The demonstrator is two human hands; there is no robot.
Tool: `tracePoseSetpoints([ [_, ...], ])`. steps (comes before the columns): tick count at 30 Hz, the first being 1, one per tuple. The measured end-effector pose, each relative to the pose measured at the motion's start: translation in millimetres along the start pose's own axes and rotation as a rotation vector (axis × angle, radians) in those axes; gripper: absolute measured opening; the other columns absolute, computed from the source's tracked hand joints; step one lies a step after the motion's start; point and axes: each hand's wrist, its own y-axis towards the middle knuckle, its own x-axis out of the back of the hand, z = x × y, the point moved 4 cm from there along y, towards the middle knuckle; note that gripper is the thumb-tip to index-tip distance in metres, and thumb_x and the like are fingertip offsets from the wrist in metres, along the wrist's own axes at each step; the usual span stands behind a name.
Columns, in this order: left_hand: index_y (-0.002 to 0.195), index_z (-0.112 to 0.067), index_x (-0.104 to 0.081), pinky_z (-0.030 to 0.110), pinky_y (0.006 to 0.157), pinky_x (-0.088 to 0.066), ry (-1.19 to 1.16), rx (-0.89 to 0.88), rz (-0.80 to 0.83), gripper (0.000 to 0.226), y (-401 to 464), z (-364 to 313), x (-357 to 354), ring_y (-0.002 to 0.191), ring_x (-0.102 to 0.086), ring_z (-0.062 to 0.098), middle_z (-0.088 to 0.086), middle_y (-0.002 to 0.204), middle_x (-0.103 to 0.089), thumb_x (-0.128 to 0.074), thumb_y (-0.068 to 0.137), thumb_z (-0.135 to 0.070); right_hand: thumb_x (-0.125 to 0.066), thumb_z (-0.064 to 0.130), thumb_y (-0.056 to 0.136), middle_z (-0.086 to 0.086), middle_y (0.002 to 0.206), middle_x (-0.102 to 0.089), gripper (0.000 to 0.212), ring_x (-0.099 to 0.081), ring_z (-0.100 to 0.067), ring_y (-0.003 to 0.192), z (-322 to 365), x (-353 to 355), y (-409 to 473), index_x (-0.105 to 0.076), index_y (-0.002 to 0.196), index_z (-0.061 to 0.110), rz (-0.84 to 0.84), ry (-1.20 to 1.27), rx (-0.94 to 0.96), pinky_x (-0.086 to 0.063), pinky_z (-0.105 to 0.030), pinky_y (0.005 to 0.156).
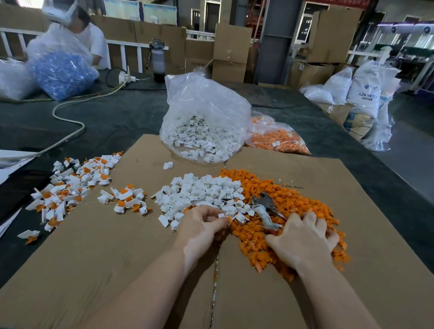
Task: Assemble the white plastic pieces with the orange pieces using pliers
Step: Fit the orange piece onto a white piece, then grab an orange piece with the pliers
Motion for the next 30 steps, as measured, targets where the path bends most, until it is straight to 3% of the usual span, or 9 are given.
tracePoseSetpoints([
  [6, 0.089, -0.006, -0.064, 0.017, 0.048, -0.046, -0.083, 0.07, -0.025, 0.007, 5.4, -7.0, 2.0, 0.052, -0.057, 0.009, 0.003, 0.062, -0.066, -0.067, 0.082, -0.006, -0.042, 0.049, 0.089, -0.004, 0.115, -0.052, 0.038, -0.049, -0.023, 0.108, 6.1, 20.3, -5.9, -0.046, 0.108, 0.017, -0.149, 0.033, 0.116, -0.038, -0.036, 0.09],
  [10, 0.094, 0.002, -0.061, 0.019, 0.042, -0.044, -0.223, 0.116, -0.05, 0.011, 13.1, -17.3, 5.4, 0.045, -0.055, 0.012, 0.005, 0.057, -0.062, -0.064, 0.084, -0.001, -0.042, 0.043, 0.092, 0.001, 0.085, -0.053, 0.032, -0.056, -0.017, 0.078, 20.4, 29.5, -13.2, -0.053, 0.094, 0.014, 0.093, 0.42, 0.244, -0.041, -0.031, 0.067],
  [12, 0.091, 0.001, -0.062, 0.018, 0.045, -0.046, -0.227, 0.106, -0.066, 0.008, 16.8, -22.8, 8.3, 0.05, -0.057, 0.011, 0.006, 0.061, -0.063, -0.064, 0.084, 0.0, -0.046, 0.039, 0.092, 0.002, 0.064, -0.047, 0.033, -0.044, -0.013, 0.053, 29.1, 32.6, -19.4, -0.052, 0.077, 0.011, 0.248, 0.57, 0.299, -0.031, -0.028, 0.054],
  [14, 0.09, 0.001, -0.062, 0.018, 0.048, -0.047, -0.232, 0.102, -0.084, 0.006, 19.8, -26.4, 11.7, 0.055, -0.056, 0.014, 0.01, 0.068, -0.062, -0.063, 0.084, 0.0, -0.048, 0.038, 0.092, 0.001, 0.055, -0.037, 0.033, -0.031, -0.012, 0.043, 34.8, 34.1, -25.2, -0.045, 0.07, 0.014, 0.36, 0.644, 0.317, -0.023, -0.028, 0.049],
  [18, 0.092, 0.003, -0.062, 0.018, 0.05, -0.049, -0.228, 0.118, -0.115, 0.008, 23.4, -29.2, 17.1, 0.055, -0.056, 0.014, 0.011, 0.069, -0.062, -0.062, 0.085, 0.001, -0.046, 0.032, 0.092, -0.001, 0.055, -0.039, 0.034, -0.037, -0.018, 0.053, 39.1, 34.7, -31.1, -0.037, 0.063, 0.017, 0.491, 0.741, 0.321, -0.025, -0.026, 0.047],
  [21, 0.091, 0.004, -0.061, 0.017, 0.048, -0.049, -0.221, 0.123, -0.135, 0.006, 24.3, -29.4, 18.3, 0.053, -0.055, 0.014, 0.011, 0.067, -0.061, -0.061, 0.085, 0.003, -0.044, 0.028, 0.094, 0.006, 0.044, -0.046, 0.036, -0.042, -0.016, 0.043, 40.9, 36.1, -33.7, -0.039, 0.06, 0.016, 0.547, 0.786, 0.321, -0.031, -0.017, 0.038],
  [25, 0.083, 0.002, -0.058, 0.018, 0.046, -0.049, -0.266, 0.153, -0.174, 0.005, 24.4, -28.4, 18.2, 0.045, -0.054, 0.011, 0.01, 0.062, -0.059, -0.059, 0.085, 0.006, -0.041, 0.025, 0.095, -0.008, 0.06, -0.056, 0.029, -0.05, -0.023, 0.055, 45.6, 35.9, -38.0, -0.047, 0.072, 0.009, 0.6, 0.825, 0.338, -0.039, -0.019, 0.042],
  [28, 0.08, 0.0, -0.057, 0.019, 0.048, -0.049, -0.289, 0.16, -0.177, 0.009, 24.1, -27.5, 16.7, 0.049, -0.054, 0.014, 0.011, 0.063, -0.059, -0.058, 0.085, 0.007, -0.041, 0.027, 0.096, -0.004, 0.052, -0.054, 0.034, -0.048, -0.022, 0.048, 47.5, 34.5, -38.4, -0.048, 0.07, 0.007, 0.529, 0.781, 0.372, -0.037, -0.019, 0.04],
  [30, 0.079, -0.001, -0.057, 0.021, 0.051, -0.049, -0.293, 0.155, -0.176, 0.009, 23.3, -26.8, 15.6, 0.051, -0.054, 0.015, 0.011, 0.062, -0.058, -0.058, 0.085, 0.007, -0.043, 0.031, 0.096, 0.004, 0.044, -0.043, 0.04, -0.039, -0.011, 0.039, 48.3, 34.1, -36.3, -0.042, 0.062, 0.011, 0.407, 0.693, 0.404, -0.031, -0.02, 0.04],
])
